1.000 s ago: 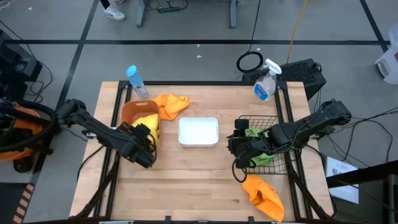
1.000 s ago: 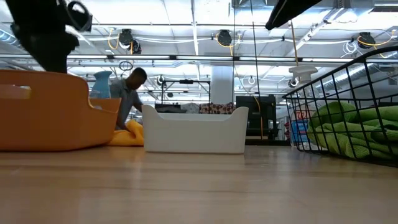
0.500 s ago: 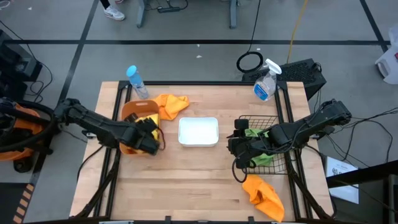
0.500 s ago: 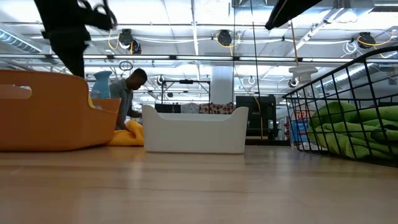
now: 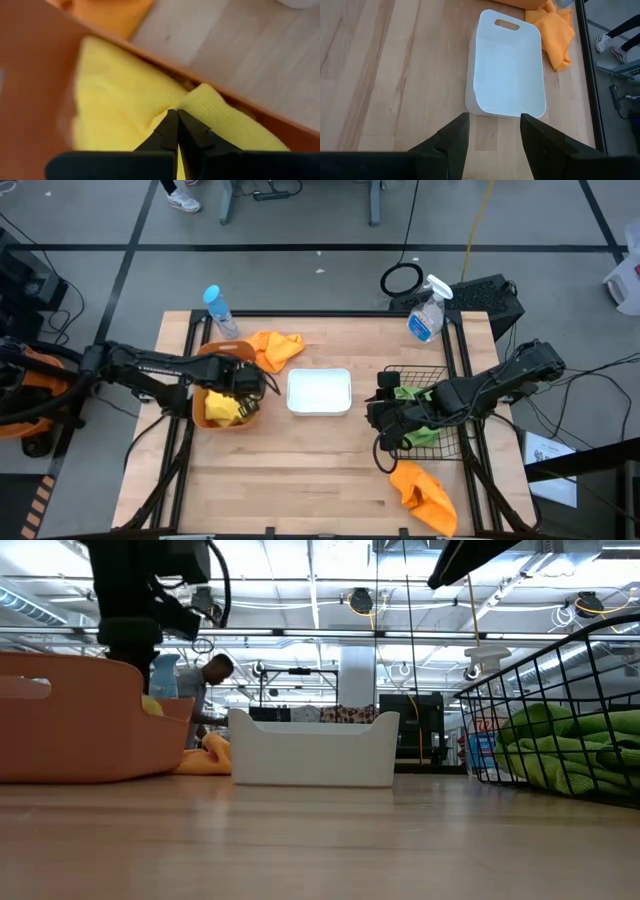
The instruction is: Sort microfiber towel by color & place in baskets
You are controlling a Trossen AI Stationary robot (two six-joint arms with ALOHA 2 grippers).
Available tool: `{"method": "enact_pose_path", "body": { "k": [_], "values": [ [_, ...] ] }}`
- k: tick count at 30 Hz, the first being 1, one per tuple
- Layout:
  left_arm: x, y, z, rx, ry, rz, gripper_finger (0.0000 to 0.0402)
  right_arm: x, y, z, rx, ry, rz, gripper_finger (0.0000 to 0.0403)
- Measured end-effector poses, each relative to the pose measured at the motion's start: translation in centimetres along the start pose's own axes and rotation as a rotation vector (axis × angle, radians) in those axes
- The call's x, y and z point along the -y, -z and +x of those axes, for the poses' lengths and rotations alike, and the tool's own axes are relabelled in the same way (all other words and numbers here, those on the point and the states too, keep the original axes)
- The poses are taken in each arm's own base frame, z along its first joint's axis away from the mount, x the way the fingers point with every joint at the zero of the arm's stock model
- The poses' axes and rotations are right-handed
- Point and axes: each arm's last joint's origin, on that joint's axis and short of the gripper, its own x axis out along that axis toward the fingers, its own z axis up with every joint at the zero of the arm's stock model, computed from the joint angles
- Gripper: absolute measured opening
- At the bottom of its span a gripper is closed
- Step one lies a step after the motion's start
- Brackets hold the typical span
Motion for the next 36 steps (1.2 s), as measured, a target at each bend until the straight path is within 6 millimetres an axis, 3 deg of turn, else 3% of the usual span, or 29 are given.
{"method": "enact_pose_path", "body": {
  "k": [7, 10, 13, 21, 26, 29, 36],
  "values": [
    [0.1, 1.3, 3.1, -0.038, 0.084, -0.025, 0.0004, -0.4, 0.9, 0.8, -0.030, 0.004, -0.017, 0.0168],
    [0.2, 1.5, 3.4, -0.045, 0.096, -0.050, 0.0009, -0.5, 1.3, 1.2, -0.043, 0.005, -0.028, 0.0168],
    [0.0, 1.4, 2.5, -0.051, 0.116, -0.072, 0.0012, -0.5, 1.3, 1.3, -0.043, 0.006, -0.028, 0.0168],
    [-0.9, 1.0, -2.1, 0.068, 0.190, -0.098, 0.0012, -0.5, 1.3, 1.3, -0.041, 0.005, -0.019, 0.0168],
    [-0.6, 1.9, -3.1, 0.094, 0.245, -0.036, 0.0012, -0.5, 1.3, 1.3, -0.041, 0.005, -0.017, 0.0168],
    [0.2, 2.5, -2.1, 0.085, 0.250, -0.001, 0.0012, -0.5, 1.3, 1.3, -0.040, 0.005, -0.017, 0.0168],
    [1.4, 4.4, 2.4, 0.056, 0.284, -0.010, 0.0012, -0.6, 1.0, 1.3, -0.007, 0.001, -0.037, 0.0168]
  ]
}}
